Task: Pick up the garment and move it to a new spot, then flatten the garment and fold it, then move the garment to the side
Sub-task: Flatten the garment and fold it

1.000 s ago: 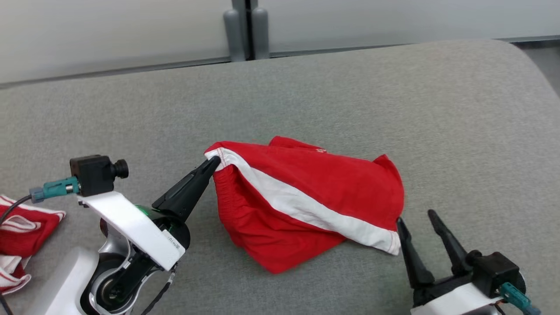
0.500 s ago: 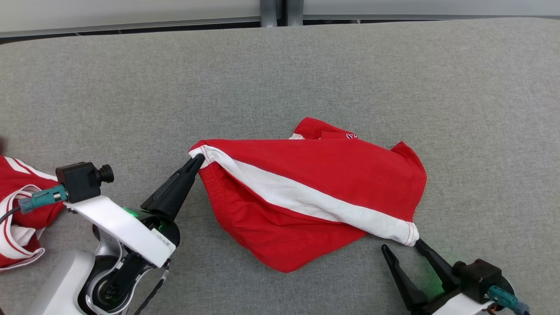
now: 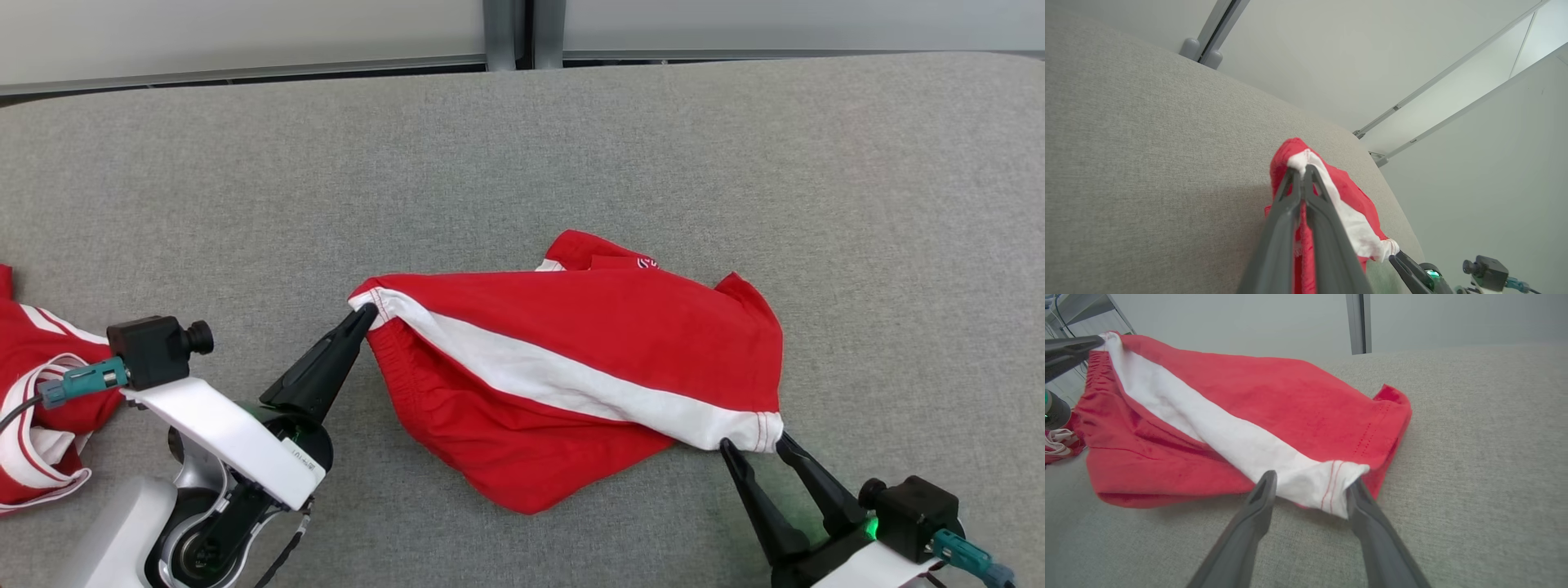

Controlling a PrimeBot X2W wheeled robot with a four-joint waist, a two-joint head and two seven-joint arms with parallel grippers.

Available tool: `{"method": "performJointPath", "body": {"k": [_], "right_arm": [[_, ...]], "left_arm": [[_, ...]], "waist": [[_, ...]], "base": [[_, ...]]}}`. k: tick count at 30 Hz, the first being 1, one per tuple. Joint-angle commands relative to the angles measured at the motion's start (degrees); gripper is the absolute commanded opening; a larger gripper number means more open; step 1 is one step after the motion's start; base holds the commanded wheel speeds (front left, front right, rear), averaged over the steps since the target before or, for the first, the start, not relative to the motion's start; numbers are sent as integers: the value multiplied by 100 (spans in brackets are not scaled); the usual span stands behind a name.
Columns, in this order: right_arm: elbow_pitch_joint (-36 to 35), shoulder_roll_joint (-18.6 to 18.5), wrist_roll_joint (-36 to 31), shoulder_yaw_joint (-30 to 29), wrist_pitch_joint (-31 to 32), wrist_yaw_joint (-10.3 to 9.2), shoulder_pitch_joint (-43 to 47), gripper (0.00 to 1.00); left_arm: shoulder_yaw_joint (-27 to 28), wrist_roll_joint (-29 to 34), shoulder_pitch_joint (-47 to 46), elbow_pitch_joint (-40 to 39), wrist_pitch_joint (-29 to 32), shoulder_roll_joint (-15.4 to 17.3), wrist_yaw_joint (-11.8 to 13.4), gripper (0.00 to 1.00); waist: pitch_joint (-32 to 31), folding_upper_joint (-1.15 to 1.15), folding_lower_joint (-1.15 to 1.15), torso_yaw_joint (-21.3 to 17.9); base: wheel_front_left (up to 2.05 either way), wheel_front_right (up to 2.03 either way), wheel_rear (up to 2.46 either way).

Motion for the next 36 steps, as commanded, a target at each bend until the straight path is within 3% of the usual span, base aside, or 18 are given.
{"method": "performJointPath", "body": {"k": [1,4,5,6,10,18,23,27,31,36], "right_arm": [[-47,-53,69,5,-10,-12,27,58],[-77,-92,102,25,-10,-12,40,25],[-86,-107,106,36,-10,-12,41,8],[-98,-117,125,50,-10,-12,39,0],[-189,-116,202,-5,-10,-12,38,0],[-1014,-111,785,-849,-9,-11,-300,0],[-1456,-524,1092,-1003,-10,-11,-1313,0],[-1346,-807,1292,-899,-10,-12,-2584,0],[-845,-921,1361,-827,-9,-11,-3960,0],[-286,-1082,1328,-933,-10,-11,-5299,0]], "left_arm": [[-3,60,35,26,-10,26,6,0],[-16,67,27,48,-13,12,11,0],[-16,70,25,55,-16,16,11,0],[-14,69,25,61,-23,15,10,0],[32,79,39,70,-97,12,7,0],[170,-133,-329,-343,-85,188,-51,0],[248,-366,-1078,-722,370,505,-56,0],[241,-383,-2082,-750,759,634,-59,0],[79,-221,-3359,-411,974,427,-60,0],[-282,132,-5114,417,877,-80,-53,0]], "waist": [[-24,0,0,0],[-45,0,0,8],[-50,0,0,9],[-56,0,0,10],[-74,0,0,0],[-69,0,0,-84],[98,0,0,-242],[318,0,0,-423],[624,0,0,-637],[1057,0,0,-795]], "base": [[0,0,0],[0,0,0],[0,0,0],[0,0,0],[0,0,0],[0,0,0],[0,0,0],[0,0,0],[0,0,0],[0,0,0]]}}
